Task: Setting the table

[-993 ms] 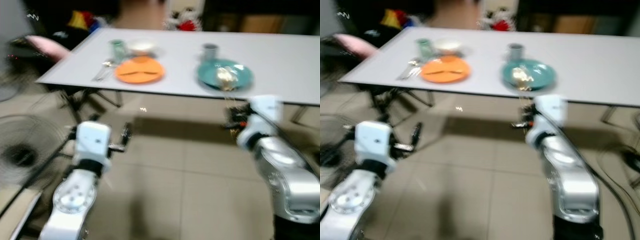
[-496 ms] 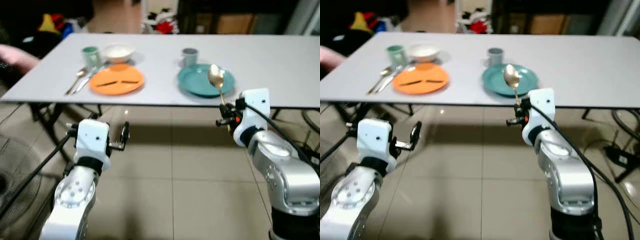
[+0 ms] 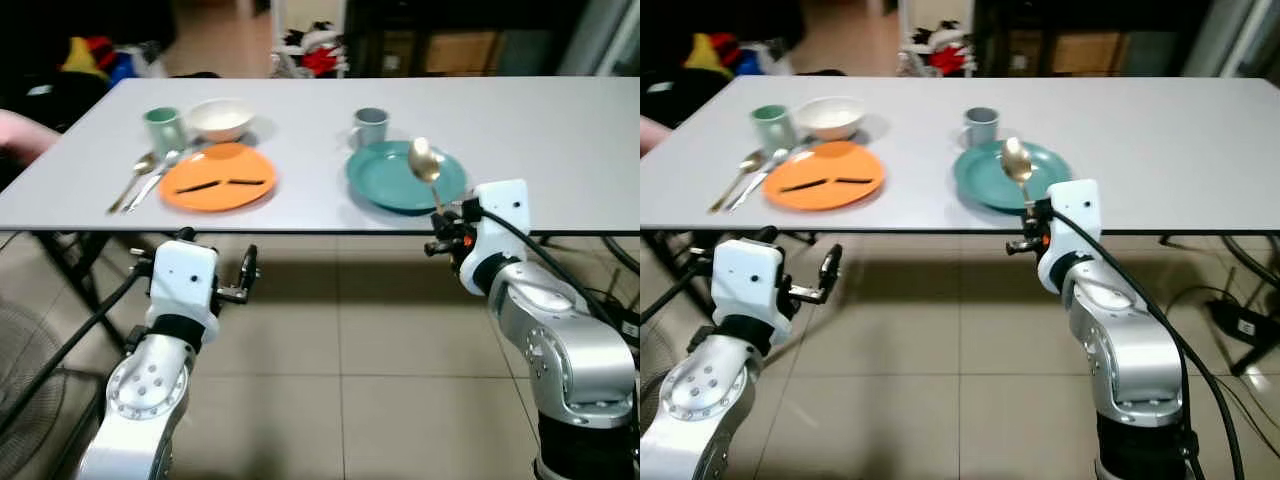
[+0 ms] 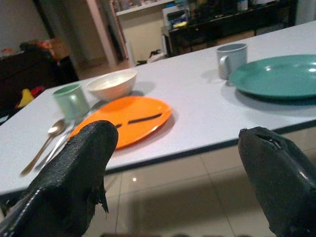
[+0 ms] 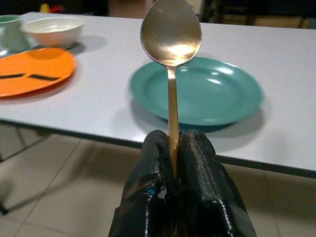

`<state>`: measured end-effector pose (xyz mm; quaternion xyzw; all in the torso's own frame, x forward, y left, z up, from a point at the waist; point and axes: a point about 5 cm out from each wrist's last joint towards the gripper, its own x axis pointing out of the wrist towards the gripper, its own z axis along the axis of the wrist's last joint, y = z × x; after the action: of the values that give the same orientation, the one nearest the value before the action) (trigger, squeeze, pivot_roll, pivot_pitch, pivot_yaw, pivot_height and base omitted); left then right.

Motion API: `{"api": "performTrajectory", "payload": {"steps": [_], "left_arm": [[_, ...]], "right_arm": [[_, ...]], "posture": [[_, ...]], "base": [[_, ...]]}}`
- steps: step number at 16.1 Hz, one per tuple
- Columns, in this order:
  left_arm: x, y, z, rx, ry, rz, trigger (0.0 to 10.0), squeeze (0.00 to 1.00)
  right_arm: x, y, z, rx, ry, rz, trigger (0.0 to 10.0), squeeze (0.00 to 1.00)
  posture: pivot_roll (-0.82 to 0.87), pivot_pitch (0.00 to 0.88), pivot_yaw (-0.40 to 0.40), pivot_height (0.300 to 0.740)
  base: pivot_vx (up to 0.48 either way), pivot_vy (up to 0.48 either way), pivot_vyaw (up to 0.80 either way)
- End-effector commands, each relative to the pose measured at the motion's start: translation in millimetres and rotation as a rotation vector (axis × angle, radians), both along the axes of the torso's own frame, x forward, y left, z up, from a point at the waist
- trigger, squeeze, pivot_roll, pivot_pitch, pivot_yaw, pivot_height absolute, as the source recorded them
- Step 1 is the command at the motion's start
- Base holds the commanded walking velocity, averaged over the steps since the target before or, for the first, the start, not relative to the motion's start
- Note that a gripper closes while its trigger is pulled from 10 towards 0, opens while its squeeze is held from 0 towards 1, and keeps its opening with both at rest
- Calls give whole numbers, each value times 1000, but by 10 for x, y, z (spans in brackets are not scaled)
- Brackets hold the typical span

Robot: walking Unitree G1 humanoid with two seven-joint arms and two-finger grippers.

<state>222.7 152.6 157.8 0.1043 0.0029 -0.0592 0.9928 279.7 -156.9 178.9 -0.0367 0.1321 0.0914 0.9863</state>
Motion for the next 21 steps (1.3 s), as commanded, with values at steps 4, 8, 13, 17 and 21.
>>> {"api": "performTrajectory", "payload": {"steps": [4, 8, 13, 17, 21], "left_arm": [[3, -49, 25, 3, -8, -26, 10000, 0], [3, -49, 22, 4, -7, -33, 10000, 0], [4, -50, 26, 4, -5, -40, 10000, 0], [-1, -65, 17, 2, 0, -50, 10000, 0], [-1, -76, 13, 1, 4, -54, 10000, 0]], "right_arm": [[-1, -64, 16, -4, 12, -31, 10000, 0], [4, -58, 7, -13, 16, -23, 10000, 0], [-5, 14, -17, 10, 25, -2, 10000, 0], [-8, 35, -24, 8, 33, 4, 10000, 0], [12, 47, -8, 0, 37, 11, 10000, 0]], "posture": [[-71, 0, 50, 740], [-68, 0, 51, 740], [-65, 0, 56, 740], [-65, 0, 56, 740], [-68, 0, 52, 740]], "base": [[337, 0, 0], [335, 0, 0], [337, 0, 0], [337, 0, 0], [337, 0, 0]]}}
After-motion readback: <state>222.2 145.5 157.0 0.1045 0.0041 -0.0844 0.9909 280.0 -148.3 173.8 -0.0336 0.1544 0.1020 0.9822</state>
